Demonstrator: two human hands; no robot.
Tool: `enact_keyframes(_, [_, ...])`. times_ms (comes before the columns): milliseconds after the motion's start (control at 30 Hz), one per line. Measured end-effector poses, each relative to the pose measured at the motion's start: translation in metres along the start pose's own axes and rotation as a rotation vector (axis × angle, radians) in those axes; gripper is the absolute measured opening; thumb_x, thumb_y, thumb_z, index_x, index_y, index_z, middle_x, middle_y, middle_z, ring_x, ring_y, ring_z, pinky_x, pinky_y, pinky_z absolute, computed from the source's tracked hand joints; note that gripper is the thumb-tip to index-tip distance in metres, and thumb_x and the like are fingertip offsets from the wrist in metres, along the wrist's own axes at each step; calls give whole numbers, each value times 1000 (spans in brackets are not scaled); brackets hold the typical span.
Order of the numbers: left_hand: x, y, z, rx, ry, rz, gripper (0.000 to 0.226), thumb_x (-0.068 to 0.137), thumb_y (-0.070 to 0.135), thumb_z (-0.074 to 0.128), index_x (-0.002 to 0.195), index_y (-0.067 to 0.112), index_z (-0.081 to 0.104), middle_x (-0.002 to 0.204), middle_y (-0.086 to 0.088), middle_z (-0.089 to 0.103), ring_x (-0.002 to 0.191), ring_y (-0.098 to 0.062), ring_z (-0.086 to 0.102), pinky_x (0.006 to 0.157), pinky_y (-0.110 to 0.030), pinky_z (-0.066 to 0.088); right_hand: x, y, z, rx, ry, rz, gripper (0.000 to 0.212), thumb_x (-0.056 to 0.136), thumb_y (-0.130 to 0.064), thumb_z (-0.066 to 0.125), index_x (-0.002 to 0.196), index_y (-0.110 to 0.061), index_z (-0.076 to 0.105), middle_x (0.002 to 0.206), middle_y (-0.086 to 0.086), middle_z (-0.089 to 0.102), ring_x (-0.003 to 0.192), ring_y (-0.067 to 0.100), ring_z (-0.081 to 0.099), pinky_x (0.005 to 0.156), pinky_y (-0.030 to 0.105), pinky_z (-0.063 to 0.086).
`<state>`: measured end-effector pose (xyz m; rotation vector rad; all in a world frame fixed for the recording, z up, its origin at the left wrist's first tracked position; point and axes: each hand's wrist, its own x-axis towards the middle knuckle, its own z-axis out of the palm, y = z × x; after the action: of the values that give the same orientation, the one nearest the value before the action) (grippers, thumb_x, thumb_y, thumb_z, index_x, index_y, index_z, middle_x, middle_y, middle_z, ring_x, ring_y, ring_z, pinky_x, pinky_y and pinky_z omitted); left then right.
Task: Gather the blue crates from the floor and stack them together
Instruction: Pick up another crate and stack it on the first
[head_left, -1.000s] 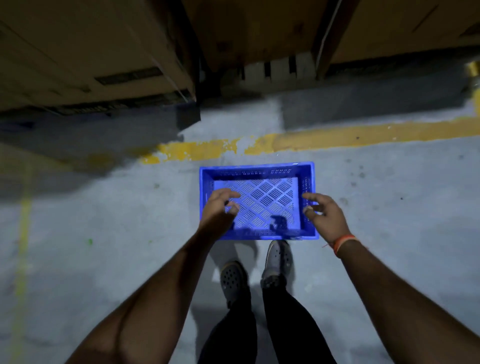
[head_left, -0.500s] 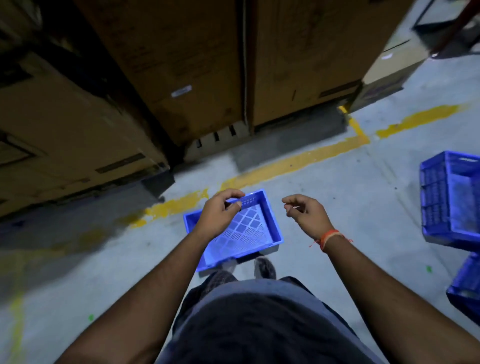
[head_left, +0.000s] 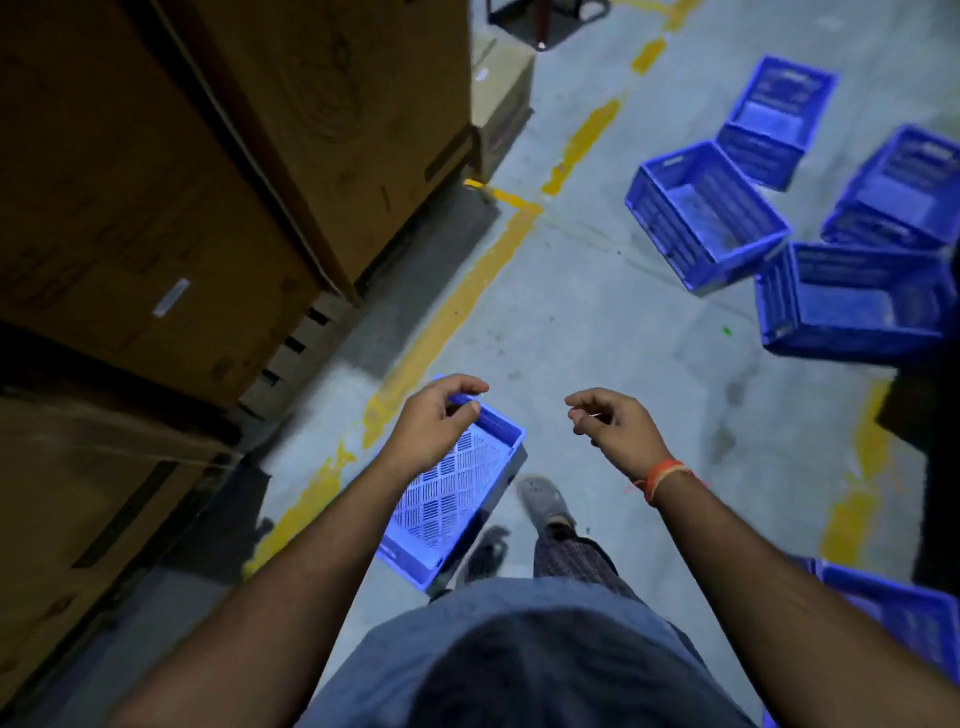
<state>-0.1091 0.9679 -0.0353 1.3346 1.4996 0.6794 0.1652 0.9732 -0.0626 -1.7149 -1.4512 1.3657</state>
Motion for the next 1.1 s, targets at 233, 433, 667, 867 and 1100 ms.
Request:
enact_keyframes(233, [-4,5,25,51,-203,55,22,93,21,64,111,32,69,105,11,72,84,-37,67,74,-47,56,-76,33,-10,122,188,119,17,94,-14,62,107,-18,72,96,6,71,81,13,70,64,13,48])
enact_keyframes(433, [11,37,73,90,-325,77,20,96,19,61,109,31,69,80,2,71,60,-11,62,55,-18,43,-107,49,-48,186,325,161,16,94,-20,62,105,-25,72,96,1,71,81,10,69,70,20,48])
enact_keyframes(667, [31,92,164,130,-521,127,19,94,22,63,107,34,70,87,5,73,93,-15,72,60,-19,45,-140,93,-117,266,510,228,15,93,-17,63,101,-25,73,88,4,70,77,10,69,62,12,46])
enact_keyframes(867, [50,144,249,217,-630,187,20,94,20,62,107,33,70,89,5,73,91,-21,71,55,-18,43,-155,137,-182,327,612,259,16,93,-13,62,102,-21,73,86,11,70,75,10,67,61,11,46])
enact_keyframes(1100, [66,184,329,299,-767,267,19,95,21,62,108,33,70,98,12,71,92,-13,71,55,-10,42,-174,171,-229,425,729,282,18,93,-6,59,106,-11,70,84,8,67,74,13,63,60,10,44])
